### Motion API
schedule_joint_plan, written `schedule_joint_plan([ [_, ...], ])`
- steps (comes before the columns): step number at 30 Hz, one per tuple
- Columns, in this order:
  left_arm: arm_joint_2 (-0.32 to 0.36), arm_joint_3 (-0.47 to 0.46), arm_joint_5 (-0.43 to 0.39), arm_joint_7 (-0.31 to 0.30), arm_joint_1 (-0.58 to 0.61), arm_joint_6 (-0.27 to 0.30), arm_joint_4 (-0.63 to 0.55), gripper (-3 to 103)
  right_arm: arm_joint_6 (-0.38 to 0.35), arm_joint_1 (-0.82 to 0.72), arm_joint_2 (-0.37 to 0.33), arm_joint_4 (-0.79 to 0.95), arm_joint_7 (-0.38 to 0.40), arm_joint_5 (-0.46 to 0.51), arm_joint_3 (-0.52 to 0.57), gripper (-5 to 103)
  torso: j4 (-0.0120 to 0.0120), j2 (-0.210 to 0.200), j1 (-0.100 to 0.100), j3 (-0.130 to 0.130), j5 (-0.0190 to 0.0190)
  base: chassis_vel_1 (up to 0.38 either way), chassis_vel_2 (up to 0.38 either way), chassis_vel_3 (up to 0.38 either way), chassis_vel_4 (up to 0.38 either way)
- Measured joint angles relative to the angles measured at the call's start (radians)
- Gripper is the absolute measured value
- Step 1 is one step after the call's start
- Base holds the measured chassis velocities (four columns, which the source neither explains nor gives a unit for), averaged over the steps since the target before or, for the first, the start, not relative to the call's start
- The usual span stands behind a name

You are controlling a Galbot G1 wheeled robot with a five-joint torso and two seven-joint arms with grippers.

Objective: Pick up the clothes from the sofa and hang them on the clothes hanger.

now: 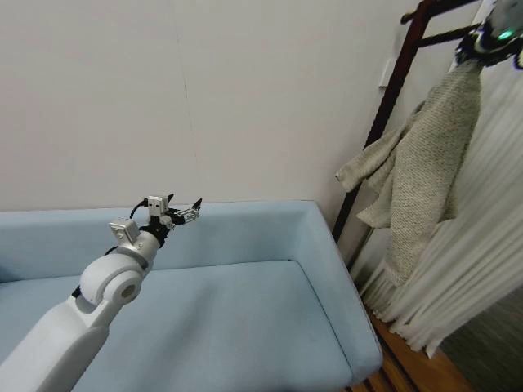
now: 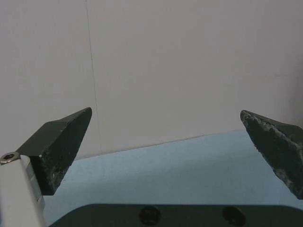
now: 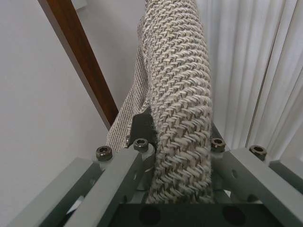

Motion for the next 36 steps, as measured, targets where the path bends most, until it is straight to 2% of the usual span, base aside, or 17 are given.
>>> schedule_joint_plan([
  [15,-0.016,0.015,0.026,0.011,0.011,-0.013,-0.005,100,0.031,-0.013,-0.03,0.081,0.016,-0.003,-0.012,10,0.0,0.0,0.0,0.0,0.0001,0.0,0.0,0.0,0.0],
  [21,-0.017,0.012,0.029,0.016,0.022,-0.024,-0.013,100,-0.003,-0.017,-0.057,0.129,0.01,-0.034,-0.027,10,0.0,0.0,0.0,0.0,0.0,0.0,0.0,0.0,0.0],
  [22,-0.015,0.011,0.029,0.017,0.024,-0.027,-0.015,100,-0.011,-0.018,-0.065,0.142,0.009,-0.037,-0.027,8,-0.0001,0.0,0.0,0.0,0.0,0.0,0.0,0.0,0.0],
  [24,-0.01,0.007,0.027,0.019,0.025,-0.028,-0.018,100,-0.02,-0.022,-0.085,0.172,0.0,-0.052,-0.027,15,-0.0001,0.0,0.0,0.0,0.0001,0.0,0.0,0.0,0.0],
  [25,-0.01,0.007,0.027,0.019,0.025,-0.028,-0.018,100,-0.02,-0.022,-0.085,0.172,0.0,-0.052,-0.027,15,-0.0001,0.0,0.0,0.0,0.0001,0.0,0.0,0.0,0.0],
  [26,-0.007,0.004,0.027,0.018,0.025,-0.029,-0.018,100,-0.02,-0.025,-0.095,0.184,-0.01,-0.065,-0.027,20,0.0,0.0,0.0,0.0,0.0003,0.0,0.0,0.0,0.0],
  [27,-0.003,0.001,0.026,0.019,0.025,-0.029,-0.017,100,-0.021,-0.028,-0.102,0.195,-0.019,-0.08,-0.025,20,0.0,0.0,0.0,0.0,0.0003,0.0,0.0,0.0,0.0],
  [29,0.004,-0.005,0.024,0.024,0.025,-0.035,-0.013,100,-0.024,-0.038,-0.12,0.219,-0.038,-0.114,-0.014,31,0.0,0.0,0.0,0.0,0.0001,0.0,0.0,0.0,0.0],
  [30,0.004,-0.005,0.024,0.024,0.025,-0.035,-0.013,100,-0.024,-0.038,-0.12,0.219,-0.038,-0.114,-0.014,31,0.0,0.0,0.0,0.0,0.0001,0.0,0.0,0.0,0.0],
  [34,0.011,-0.026,0.013,0.038,0.037,-0.042,-0.02,100,-0.032,-0.054,-0.148,0.267,-0.053,-0.159,0.012,52,0.0,0.0,0.0,0.0,0.0001,0.0,0.0,0.0,0.0],
  [36,0.013,-0.033,0.007,0.039,0.043,-0.044,-0.023,100,-0.036,-0.057,-0.154,0.279,-0.052,-0.164,0.022,52,0.0001,0.0,0.0,0.0,0.0002,0.0,0.0,0.0,0.0],
])
